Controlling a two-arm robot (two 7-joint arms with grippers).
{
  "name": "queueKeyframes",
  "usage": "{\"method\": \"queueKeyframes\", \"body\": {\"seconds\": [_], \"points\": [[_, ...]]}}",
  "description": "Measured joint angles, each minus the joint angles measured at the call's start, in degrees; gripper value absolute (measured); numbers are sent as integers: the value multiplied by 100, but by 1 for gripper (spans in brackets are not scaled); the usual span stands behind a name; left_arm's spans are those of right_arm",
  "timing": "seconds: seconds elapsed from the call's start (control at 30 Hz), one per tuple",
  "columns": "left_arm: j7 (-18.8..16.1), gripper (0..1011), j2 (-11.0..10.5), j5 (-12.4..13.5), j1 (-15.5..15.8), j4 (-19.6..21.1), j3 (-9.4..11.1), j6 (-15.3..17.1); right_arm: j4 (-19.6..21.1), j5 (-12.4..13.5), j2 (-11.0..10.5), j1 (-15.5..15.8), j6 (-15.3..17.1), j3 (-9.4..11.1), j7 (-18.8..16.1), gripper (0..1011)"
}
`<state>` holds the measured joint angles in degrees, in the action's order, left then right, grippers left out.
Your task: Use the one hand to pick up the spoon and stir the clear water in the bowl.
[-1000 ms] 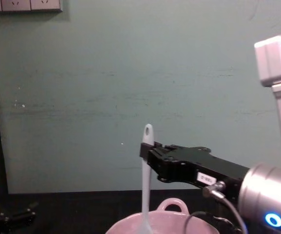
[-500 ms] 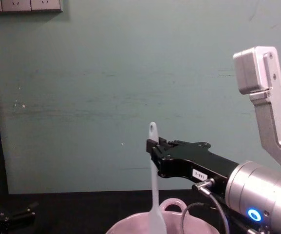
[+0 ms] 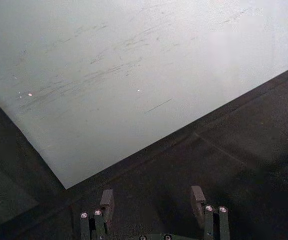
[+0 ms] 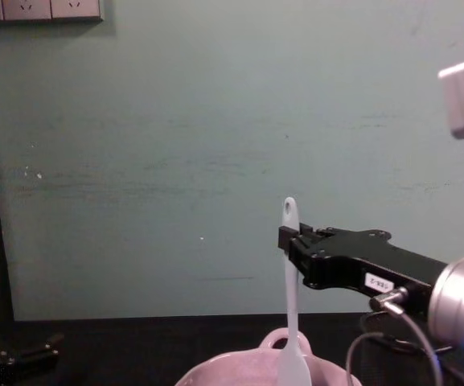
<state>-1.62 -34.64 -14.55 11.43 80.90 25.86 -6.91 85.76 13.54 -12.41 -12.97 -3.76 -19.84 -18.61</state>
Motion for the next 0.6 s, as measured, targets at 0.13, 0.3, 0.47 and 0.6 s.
{"method": "queueKeyframes", "body": {"seconds": [0.13, 0.3, 0.47, 0.6], "points": [[0, 1011, 0, 0, 0, 0, 0, 0, 261, 298, -70, 117, 248, 105, -124, 110], [0, 1011, 0, 0, 0, 0, 0, 0, 519, 691, -157, 194, 521, 229, -172, 110], [0, 1011, 0, 0, 0, 0, 0, 0, 766, 1100, -247, 220, 902, 389, -190, 110], [0, 1011, 0, 0, 0, 0, 0, 0, 997, 1421, -340, 243, 1200, 534, -209, 110]]}}
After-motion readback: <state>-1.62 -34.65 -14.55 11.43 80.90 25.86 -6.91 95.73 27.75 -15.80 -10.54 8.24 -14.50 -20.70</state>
